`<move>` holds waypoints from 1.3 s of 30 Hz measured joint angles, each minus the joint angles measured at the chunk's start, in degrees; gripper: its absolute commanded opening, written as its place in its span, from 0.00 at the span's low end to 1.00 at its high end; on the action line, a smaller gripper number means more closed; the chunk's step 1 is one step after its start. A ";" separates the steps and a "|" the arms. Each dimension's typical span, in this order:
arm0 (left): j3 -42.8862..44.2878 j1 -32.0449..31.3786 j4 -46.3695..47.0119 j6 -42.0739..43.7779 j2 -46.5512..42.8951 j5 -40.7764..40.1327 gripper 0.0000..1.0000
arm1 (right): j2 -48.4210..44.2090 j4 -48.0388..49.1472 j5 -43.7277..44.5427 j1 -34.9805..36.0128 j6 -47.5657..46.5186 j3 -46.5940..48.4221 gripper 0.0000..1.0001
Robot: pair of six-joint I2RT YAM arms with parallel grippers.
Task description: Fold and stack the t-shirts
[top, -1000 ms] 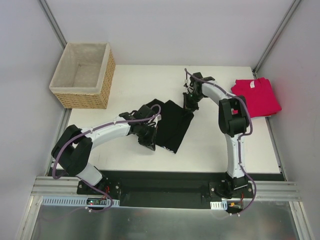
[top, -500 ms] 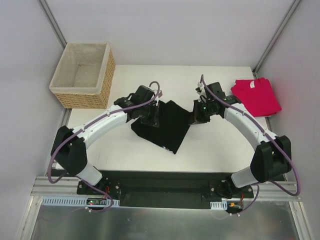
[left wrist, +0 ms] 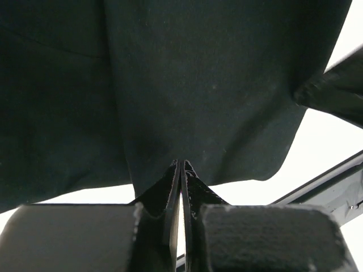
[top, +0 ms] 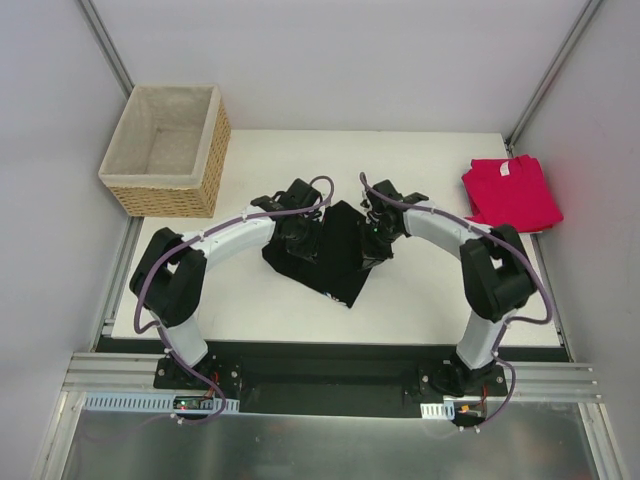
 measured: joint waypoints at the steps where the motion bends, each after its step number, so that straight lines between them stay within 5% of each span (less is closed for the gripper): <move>1: -0.24 0.00 0.44 0.00 0.00 0.00 0.00 | 1.99 -1.22 0.66 0.04 0.35 1.66 0.01; 13: -10.12 0.33 5.90 -2.21 1.38 3.65 0.00 | 15.17 -11.54 4.37 0.33 0.39 15.10 0.01; 26: -12.46 -0.92 13.53 -9.18 2.84 12.61 0.00 | 25.97 -19.34 3.65 -4.09 -11.61 35.28 0.01; 33: -11.08 -5.05 14.27 -11.85 4.33 12.79 0.00 | 26.77 -19.19 0.37 -5.90 -14.91 34.58 0.01; 39: -10.16 -6.58 12.68 -12.81 4.57 13.42 0.00 | 18.45 -13.03 -0.33 -6.08 -14.47 21.68 0.01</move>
